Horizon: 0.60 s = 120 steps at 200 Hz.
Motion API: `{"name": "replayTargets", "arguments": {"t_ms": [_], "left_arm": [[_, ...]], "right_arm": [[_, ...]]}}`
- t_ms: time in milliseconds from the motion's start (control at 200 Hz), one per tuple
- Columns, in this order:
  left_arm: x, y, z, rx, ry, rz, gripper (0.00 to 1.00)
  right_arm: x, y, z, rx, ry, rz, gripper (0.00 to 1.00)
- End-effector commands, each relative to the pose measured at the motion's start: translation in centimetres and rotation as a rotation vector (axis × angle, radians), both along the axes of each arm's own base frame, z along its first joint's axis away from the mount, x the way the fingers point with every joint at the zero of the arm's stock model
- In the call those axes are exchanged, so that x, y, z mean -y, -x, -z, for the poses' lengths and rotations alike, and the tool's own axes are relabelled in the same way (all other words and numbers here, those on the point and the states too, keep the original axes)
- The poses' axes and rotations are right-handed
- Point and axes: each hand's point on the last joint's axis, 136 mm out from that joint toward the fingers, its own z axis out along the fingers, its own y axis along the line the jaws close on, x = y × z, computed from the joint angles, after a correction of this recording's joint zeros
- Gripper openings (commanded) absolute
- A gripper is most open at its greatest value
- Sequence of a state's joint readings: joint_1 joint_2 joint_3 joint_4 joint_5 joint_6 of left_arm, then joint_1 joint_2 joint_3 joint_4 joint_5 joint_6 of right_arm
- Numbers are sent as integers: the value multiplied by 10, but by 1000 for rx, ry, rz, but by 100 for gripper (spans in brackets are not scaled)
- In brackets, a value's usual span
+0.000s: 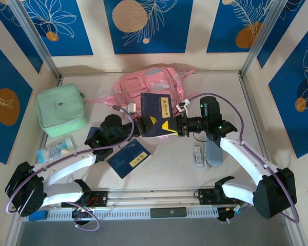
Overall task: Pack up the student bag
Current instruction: Pick up the book from the bottom-center of the table.
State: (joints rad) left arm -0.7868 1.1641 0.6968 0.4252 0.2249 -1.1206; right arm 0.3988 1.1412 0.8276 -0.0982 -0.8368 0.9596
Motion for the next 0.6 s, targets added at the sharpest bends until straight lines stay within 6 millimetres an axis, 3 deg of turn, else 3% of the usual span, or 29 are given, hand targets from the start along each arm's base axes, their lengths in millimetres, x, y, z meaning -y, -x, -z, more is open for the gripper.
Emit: {"name": "replayTargets", "arguments": {"t_ms": [0, 55, 85, 155, 250, 405, 470, 595], "left_arm": [[3, -1, -9, 23, -7, 3, 0], [4, 0, -8, 22, -15, 11, 0], [4, 1, -7, 20, -20, 15, 5], [4, 2, -4, 18, -56, 24, 31], [1, 4, 2, 64, -195, 51, 49], [-25, -11, 15, 205, -602, 56, 59], [-40, -24, 31, 243, -815, 53, 62], [-38, -54, 52, 350, -1090, 152, 65]], "right_arm": [[2, 2, -1, 14, 10, -3, 13], [4, 0, 0, 21, 22, 10, 4], [6, -1, 0, 19, 30, 21, 0], [12, -5, 2, 18, 56, 53, 0], [34, -15, 14, -8, 152, 145, 0], [81, -32, 29, -68, 218, 309, 0], [99, -38, 32, -79, 238, 371, 0], [129, -49, 40, -106, 256, 474, 0]]}}
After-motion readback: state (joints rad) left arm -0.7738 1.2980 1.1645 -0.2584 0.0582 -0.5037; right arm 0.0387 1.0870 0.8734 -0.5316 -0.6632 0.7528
